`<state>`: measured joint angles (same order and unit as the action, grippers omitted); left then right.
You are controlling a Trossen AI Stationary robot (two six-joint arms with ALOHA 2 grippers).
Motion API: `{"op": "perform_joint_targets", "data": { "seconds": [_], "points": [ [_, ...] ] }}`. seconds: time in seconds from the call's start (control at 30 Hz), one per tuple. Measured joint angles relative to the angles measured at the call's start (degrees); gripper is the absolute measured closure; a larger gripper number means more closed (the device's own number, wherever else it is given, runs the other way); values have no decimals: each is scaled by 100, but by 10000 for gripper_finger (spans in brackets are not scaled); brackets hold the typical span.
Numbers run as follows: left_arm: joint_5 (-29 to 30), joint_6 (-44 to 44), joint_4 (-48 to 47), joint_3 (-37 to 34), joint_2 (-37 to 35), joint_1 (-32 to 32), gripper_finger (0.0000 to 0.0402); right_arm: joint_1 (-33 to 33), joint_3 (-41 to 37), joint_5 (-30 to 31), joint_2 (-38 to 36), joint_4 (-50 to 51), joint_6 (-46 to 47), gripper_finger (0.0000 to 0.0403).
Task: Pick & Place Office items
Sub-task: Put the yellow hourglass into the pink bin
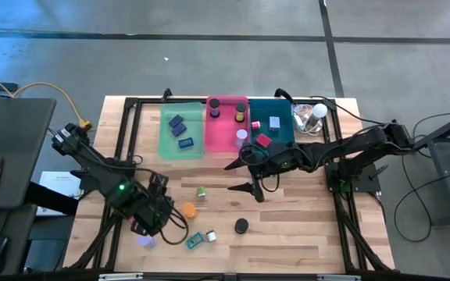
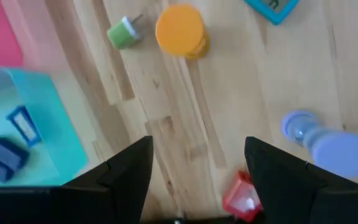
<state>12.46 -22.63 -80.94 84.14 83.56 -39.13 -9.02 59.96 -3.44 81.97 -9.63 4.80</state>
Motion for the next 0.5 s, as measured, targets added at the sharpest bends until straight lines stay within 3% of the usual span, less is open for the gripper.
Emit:
{"op": "perform_joint_targets", "data": {
  "seconds": [0.27, 0.5],
  "points": [
    [-44, 61, 488, -2, 644, 127, 158, 0, 0, 0, 0, 4, 2, 109],
    [-666, 1084, 491, -2, 973, 351, 158, 0, 0, 2, -2, 91, 11, 109]
  ]
}}
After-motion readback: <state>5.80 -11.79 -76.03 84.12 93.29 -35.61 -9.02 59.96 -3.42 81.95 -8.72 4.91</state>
